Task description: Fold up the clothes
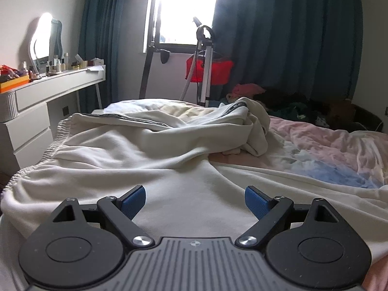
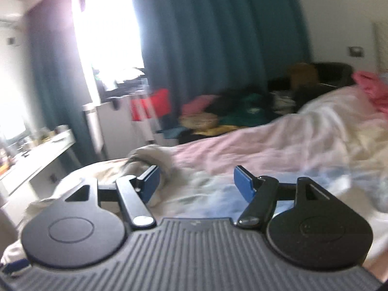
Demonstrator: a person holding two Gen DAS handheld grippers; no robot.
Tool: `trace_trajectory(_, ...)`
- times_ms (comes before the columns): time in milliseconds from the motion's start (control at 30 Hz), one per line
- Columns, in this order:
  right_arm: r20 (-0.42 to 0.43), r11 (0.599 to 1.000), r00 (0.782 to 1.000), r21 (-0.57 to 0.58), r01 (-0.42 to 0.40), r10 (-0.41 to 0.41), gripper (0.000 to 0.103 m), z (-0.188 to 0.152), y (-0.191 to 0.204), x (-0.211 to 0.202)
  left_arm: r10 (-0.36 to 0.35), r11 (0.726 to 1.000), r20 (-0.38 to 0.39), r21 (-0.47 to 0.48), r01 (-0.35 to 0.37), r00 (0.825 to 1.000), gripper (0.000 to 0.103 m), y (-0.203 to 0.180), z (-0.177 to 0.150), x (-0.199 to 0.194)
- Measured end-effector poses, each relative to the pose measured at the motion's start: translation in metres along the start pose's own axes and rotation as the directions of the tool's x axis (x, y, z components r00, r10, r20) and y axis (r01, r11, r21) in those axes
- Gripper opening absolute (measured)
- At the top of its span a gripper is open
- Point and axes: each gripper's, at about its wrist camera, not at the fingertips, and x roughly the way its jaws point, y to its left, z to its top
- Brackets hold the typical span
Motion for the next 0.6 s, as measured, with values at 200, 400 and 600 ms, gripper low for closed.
trace_trajectory(200, 0.090, 0.991, 0.996, -0.131, 0.032, -0.020, 0.070, -0.033, 0.016, 0.004, 0.011, 1.000, 0.009, 0.004, -0.011, 1.000, 0.092, -0.001, -0.001, 0.001)
trace_trajectory(400, 0.128, 0.996, 0.992, -0.088, -0.002, 0.014, 0.070, -0.031, -0.001, 0.006, -0.017, 0.999, -0.053, 0.034, 0.018, 0.998, 0.092, -0.017, 0.004, 0.035)
trace_trajectory(600, 0.039, 0.999, 0.999, -0.038, -0.023, 0.025, 0.058, -0.036, -0.020, 0.021, -0.031, 0.999, -0.033, -0.020, 0.030, 0.999, 0.092, -0.033, 0.030, 0.081)
